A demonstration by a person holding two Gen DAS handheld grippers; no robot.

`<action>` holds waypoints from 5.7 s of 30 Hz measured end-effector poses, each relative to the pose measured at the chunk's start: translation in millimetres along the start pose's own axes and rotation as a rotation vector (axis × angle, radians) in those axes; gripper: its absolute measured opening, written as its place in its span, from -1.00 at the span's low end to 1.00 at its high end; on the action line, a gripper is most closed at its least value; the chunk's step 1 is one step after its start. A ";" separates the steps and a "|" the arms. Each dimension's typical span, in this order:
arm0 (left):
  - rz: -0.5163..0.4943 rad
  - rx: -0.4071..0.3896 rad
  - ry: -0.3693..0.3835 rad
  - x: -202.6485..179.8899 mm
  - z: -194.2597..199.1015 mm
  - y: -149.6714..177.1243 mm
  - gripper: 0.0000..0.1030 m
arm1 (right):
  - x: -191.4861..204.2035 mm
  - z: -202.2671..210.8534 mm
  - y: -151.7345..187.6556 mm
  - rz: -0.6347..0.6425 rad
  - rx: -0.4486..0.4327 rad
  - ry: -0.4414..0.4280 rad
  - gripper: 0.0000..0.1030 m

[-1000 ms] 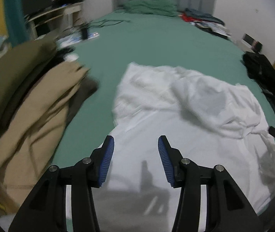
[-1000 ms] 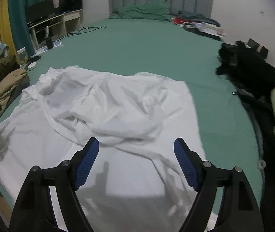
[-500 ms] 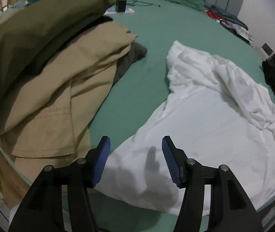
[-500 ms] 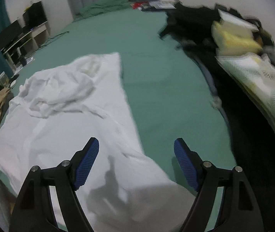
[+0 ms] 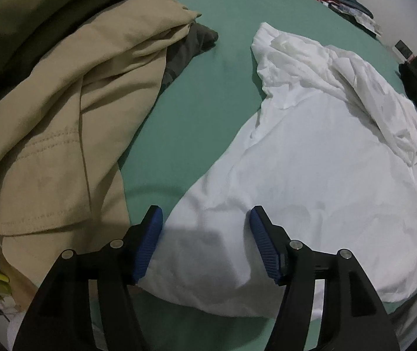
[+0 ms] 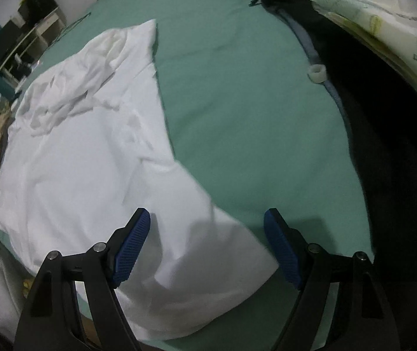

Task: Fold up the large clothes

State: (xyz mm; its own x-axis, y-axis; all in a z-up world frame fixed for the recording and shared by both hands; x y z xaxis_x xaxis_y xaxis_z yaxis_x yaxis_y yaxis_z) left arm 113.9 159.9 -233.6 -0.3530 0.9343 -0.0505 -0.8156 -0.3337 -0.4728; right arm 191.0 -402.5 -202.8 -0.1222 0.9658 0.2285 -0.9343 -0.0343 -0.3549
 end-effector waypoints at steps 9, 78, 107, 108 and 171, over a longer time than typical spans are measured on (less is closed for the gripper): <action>-0.013 0.043 -0.009 -4.6 2.8 17.1 0.27 | 25.9 4.0 26.8 0.128 0.031 0.035 0.27; 0.241 -0.260 0.155 -42.9 -21.3 -213.8 -0.93 | 25.0 -26.5 -237.3 -0.195 -0.414 -0.156 -0.90; 0.190 -0.427 0.038 -56.4 16.3 -214.6 0.28 | 170.2 -25.5 -186.7 0.501 -0.458 -0.051 0.16; 0.236 -0.409 0.062 -50.0 14.1 -216.1 0.33 | 185.0 -32.0 -174.8 0.564 -0.434 -0.070 0.16; -0.127 -0.186 -0.153 -85.6 -71.2 -239.0 0.50 | 114.4 -26.0 -263.0 0.230 -0.384 0.134 0.47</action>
State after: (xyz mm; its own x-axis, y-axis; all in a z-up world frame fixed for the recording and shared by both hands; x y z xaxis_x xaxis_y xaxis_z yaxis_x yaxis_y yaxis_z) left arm 371.7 168.6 -178.9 -0.3304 0.9324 0.1465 -0.7645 -0.1734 -0.6209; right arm 431.4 -276.3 -106.9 -0.2437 0.9698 -0.0061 -0.6931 -0.1785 -0.6984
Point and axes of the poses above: each gripper's, at about its wrist camera, not at the fingertips, and z roughly against the way its jaws point, x to its left, y to its underside, the point moved 5 cm from there along -z, roughly the way its jaws point, and after that the axes turned 5 degrees about -x, right-handed, at the moved point
